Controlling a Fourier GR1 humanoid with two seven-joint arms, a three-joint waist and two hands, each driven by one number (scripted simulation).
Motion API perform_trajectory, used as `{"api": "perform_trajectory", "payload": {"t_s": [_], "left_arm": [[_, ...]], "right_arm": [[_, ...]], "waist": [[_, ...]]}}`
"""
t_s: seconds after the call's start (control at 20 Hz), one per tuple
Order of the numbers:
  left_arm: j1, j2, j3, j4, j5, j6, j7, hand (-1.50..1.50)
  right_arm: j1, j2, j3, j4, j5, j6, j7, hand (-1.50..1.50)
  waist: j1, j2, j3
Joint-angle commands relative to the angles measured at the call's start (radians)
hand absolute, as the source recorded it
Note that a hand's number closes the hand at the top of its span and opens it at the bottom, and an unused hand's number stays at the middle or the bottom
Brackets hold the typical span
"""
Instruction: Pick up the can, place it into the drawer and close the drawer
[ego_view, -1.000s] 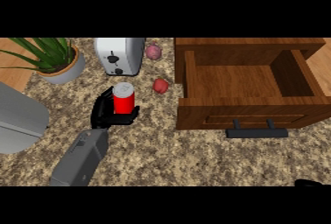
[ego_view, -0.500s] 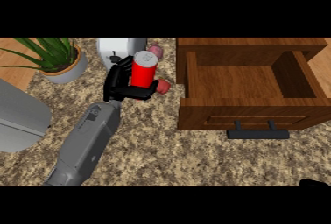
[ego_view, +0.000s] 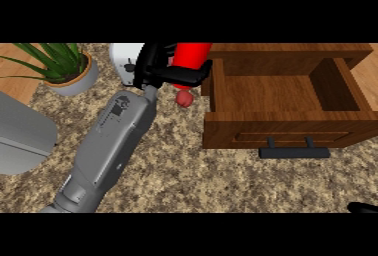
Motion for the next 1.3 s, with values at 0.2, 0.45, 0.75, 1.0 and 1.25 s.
{"api": "perform_trajectory", "payload": {"t_s": [0.2, 0.45, 0.75, 1.0, 1.25], "left_arm": [[-0.213, -0.025, 0.004, 0.008, -0.038, 0.061, 0.182, 1.5], [-0.303, -0.025, 0.008, 0.076, -0.037, 0.064, 0.213, 1.5], [-0.5, -0.025, 0.004, 0.349, 0.013, 0.097, 0.143, 1.5], [-0.582, -0.025, -0.107, 0.4, 0.09, 0.162, 0.171, 1.5], [-0.654, -0.025, -0.142, 0.491, 0.166, 0.202, 0.15, 1.5]], "right_arm": [[-0.053, 0.019, 0.054, 0.02, 0.062, -0.039, 0.026, -1.5], [-0.067, 0.007, 0.006, 0.064, 0.04, -0.041, -0.016, -1.5], [-0.102, 0.003, 0.039, 0.051, 0.041, -0.041, 0.009, -1.5], [-0.099, -0.023, 0.026, 0.033, 0.037, -0.033, 0.045, -1.5], [-0.077, 0.001, 0.075, -0.005, 0.049, -0.021, 0.036, -1.5]], "waist": [[-0.001, 0.003, 0.0], [-0.004, 0.003, 0.0], [-0.034, 0.016, 0.001], [-0.046, 0.014, 0.001], [-0.069, 0.019, 0.002]]}}
